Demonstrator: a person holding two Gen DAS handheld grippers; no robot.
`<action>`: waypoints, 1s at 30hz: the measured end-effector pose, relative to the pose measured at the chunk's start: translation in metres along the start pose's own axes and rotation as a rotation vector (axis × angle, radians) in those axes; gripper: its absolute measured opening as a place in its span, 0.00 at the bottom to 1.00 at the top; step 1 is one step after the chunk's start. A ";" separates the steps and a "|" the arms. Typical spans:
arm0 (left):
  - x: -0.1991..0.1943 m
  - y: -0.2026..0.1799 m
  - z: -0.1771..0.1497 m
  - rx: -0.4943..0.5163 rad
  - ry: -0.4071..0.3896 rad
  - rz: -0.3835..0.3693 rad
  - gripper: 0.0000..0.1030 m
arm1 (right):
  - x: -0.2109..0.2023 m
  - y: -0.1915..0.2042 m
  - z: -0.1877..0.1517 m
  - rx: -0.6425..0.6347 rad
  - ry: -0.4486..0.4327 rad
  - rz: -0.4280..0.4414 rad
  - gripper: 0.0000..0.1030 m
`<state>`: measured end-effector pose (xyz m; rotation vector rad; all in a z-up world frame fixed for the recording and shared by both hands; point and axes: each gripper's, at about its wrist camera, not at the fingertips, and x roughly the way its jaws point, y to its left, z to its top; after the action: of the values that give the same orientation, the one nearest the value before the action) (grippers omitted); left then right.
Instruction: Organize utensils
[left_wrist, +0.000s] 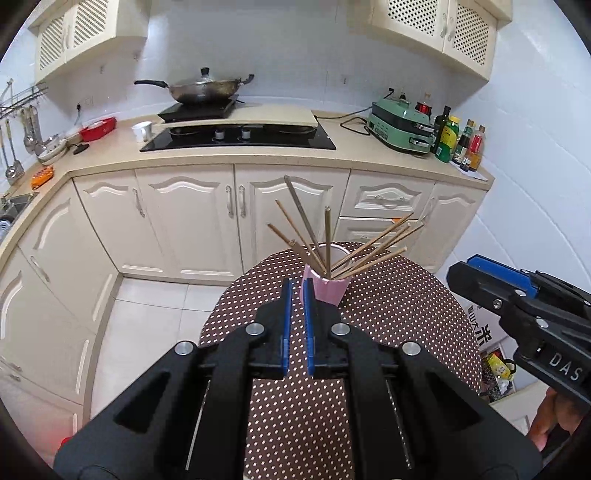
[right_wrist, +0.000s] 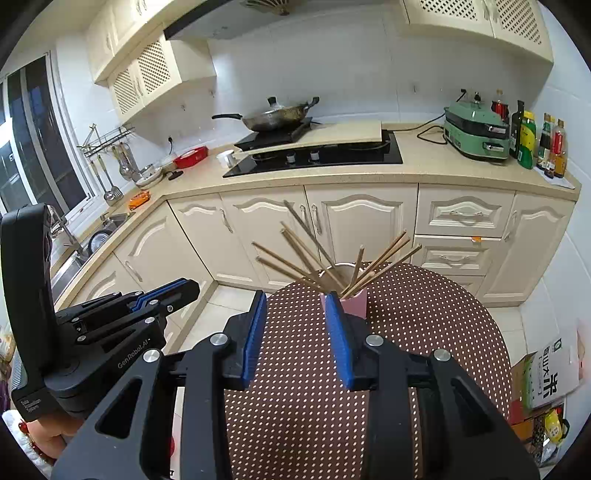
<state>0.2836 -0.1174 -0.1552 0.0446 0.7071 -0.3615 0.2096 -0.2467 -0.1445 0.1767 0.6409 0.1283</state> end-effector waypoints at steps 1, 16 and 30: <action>-0.008 0.001 -0.003 -0.001 -0.003 0.003 0.07 | -0.007 0.004 -0.003 -0.001 -0.009 0.001 0.31; -0.139 0.014 -0.056 -0.010 -0.142 0.039 0.59 | -0.097 0.067 -0.056 -0.034 -0.107 0.003 0.39; -0.213 -0.004 -0.076 -0.036 -0.225 0.096 0.74 | -0.153 0.079 -0.071 -0.075 -0.186 -0.005 0.59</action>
<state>0.0850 -0.0433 -0.0764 0.0035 0.4870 -0.2566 0.0401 -0.1874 -0.0947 0.1131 0.4507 0.1288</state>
